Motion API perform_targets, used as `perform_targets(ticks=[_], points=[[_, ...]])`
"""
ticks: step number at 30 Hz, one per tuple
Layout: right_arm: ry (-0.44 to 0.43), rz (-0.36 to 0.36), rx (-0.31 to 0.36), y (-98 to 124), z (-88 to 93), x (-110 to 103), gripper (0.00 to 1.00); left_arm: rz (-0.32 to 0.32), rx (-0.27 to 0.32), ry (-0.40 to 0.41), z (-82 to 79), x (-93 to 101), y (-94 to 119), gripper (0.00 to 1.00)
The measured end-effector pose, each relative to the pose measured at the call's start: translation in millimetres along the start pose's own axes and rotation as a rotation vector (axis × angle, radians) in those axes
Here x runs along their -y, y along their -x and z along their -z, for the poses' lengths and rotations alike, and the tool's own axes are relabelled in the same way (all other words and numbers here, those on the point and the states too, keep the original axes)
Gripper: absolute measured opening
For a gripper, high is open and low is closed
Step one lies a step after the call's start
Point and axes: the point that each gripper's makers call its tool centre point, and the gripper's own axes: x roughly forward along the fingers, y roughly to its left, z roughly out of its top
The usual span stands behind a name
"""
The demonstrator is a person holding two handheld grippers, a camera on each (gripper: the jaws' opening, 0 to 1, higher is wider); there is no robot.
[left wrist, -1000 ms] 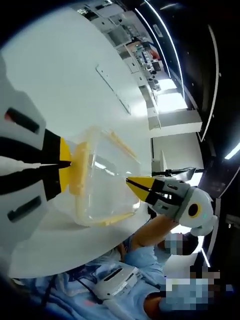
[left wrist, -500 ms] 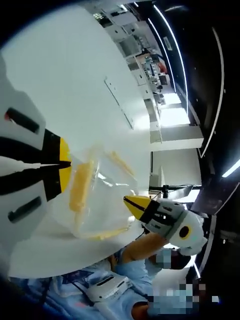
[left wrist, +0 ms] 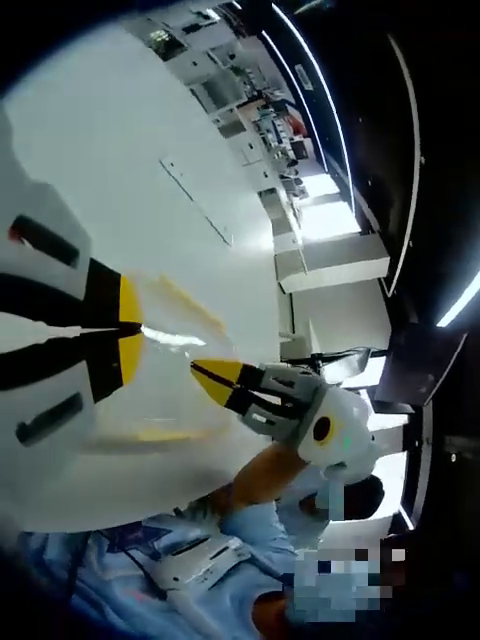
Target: Snap each plastic latch of the storage box into its locked position after aligning the lid with the box until every specified latch is closed and the lid sits flush.
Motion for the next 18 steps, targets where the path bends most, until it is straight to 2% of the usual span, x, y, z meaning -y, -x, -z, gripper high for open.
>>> perform_targets(ticks=[1,2,4,8,12,14,17,18], points=[[0.000,0.001,0.001,0,0.2,0,0.00,0.000,-0.013,-0.012,-2.3,0.6,-2,0.00],[-0.001,0.002,0.001,0,0.1,0,0.00,0.010,-0.027,-0.059,-5.5,2.5,-5,0.00],[0.000,0.005,0.002,0,0.0,0,0.00,0.049,-0.012,-0.144,-12.3,8.2,-10,0.00],[0.012,0.022,-0.003,0,-0.2,-1,0.00,0.084,-0.095,-0.172,-16.9,8.2,-23,0.00],[0.016,0.033,-0.008,0,0.3,0,0.00,0.158,-0.181,-0.199,-19.9,20.4,-37,0.00],[0.025,0.037,-0.009,0,0.6,0,0.00,0.195,-0.209,-0.261,-20.2,23.7,-44,0.00],[0.033,0.045,-0.010,0,0.8,0,0.00,0.214,-0.339,-0.240,-7.5,21.1,-52,0.00],[0.038,0.047,-0.013,0,0.6,0,0.00,0.218,-0.363,-0.235,-6.3,20.6,-54,0.00]])
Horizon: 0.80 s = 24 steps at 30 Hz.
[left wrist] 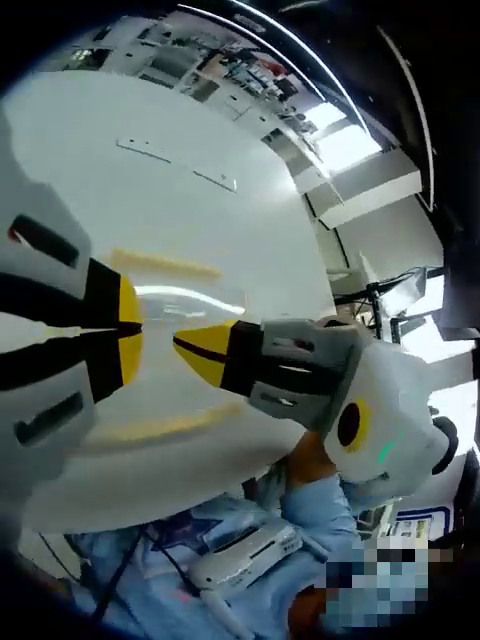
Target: Snap each plastic latch of the storage box into its locked position after aligning the lid with the box until every specified latch is closed and the lid sits flush.
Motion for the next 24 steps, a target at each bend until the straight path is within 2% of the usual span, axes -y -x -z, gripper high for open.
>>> perform_targets(ticks=[3,6,8,11,13,17,22,24], points=[[0.008,0.005,-0.007,0,0.2,0,0.00,0.040,-0.064,0.020,0.2,1.9,-3,0.00],[0.009,0.005,-0.007,0,0.3,1,0.00,0.090,-0.139,0.005,0.5,6.8,-5,0.00],[0.021,0.009,-0.011,0,0.1,1,0.00,0.121,-0.209,-0.001,6.3,9.7,-8,0.00],[0.030,0.011,-0.017,0,0.1,1,0.00,0.126,-0.308,0.006,17.5,8.1,-13,0.00],[0.028,0.008,-0.015,-1,0.2,1,0.00,0.120,-0.308,0.007,15.7,6.7,-16,0.00],[0.029,0.009,0.001,0,0.1,2,0.00,0.094,-0.358,0.017,17.0,1.7,-12,0.00],[0.039,0.015,0.021,-4,-5.4,2,0.00,0.095,-0.415,0.132,18.4,-1.8,-11,0.00],[0.046,0.018,0.020,-6,-7.6,3,0.00,0.093,-0.421,0.139,18.2,-2.4,-11,0.00]])
